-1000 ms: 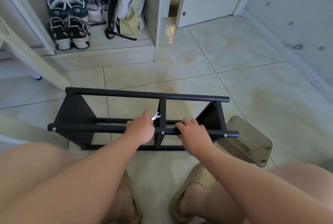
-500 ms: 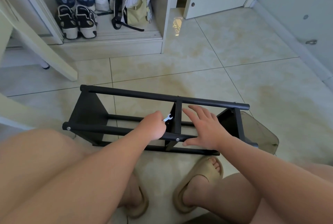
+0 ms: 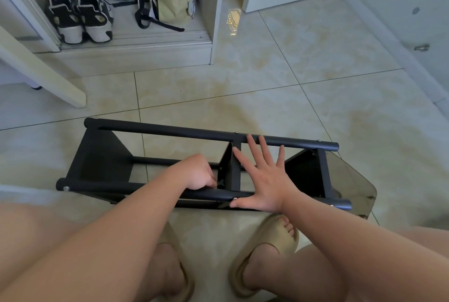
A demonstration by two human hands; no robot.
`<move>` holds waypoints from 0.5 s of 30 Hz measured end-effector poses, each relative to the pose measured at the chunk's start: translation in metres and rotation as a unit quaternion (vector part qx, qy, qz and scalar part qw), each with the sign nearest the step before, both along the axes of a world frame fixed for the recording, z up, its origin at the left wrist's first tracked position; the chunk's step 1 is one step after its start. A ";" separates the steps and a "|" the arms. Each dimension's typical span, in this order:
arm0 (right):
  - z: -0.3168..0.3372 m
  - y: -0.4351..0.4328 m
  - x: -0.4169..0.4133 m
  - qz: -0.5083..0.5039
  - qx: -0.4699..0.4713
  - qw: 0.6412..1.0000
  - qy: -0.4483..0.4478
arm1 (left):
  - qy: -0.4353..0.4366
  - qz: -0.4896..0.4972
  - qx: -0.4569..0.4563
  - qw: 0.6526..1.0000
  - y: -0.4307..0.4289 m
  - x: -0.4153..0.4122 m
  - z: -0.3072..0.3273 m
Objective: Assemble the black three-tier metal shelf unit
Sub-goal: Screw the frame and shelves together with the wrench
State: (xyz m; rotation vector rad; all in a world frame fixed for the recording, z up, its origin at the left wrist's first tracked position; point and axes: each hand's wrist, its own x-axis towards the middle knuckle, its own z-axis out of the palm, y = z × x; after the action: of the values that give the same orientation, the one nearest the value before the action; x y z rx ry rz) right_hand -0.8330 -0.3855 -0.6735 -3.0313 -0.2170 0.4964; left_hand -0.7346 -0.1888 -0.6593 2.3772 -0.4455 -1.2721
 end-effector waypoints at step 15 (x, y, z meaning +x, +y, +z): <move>-0.001 0.001 -0.004 -0.006 0.012 1.000 -0.006 | 0.204 0.267 -0.135 0.932 -0.014 -0.004 -0.002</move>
State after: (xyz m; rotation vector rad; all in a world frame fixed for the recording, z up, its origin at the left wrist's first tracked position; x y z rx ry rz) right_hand -0.8368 -0.3846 -0.6747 -3.0118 -0.2047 0.4726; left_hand -0.7386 -0.2025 -0.6610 1.7644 0.1433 -1.2884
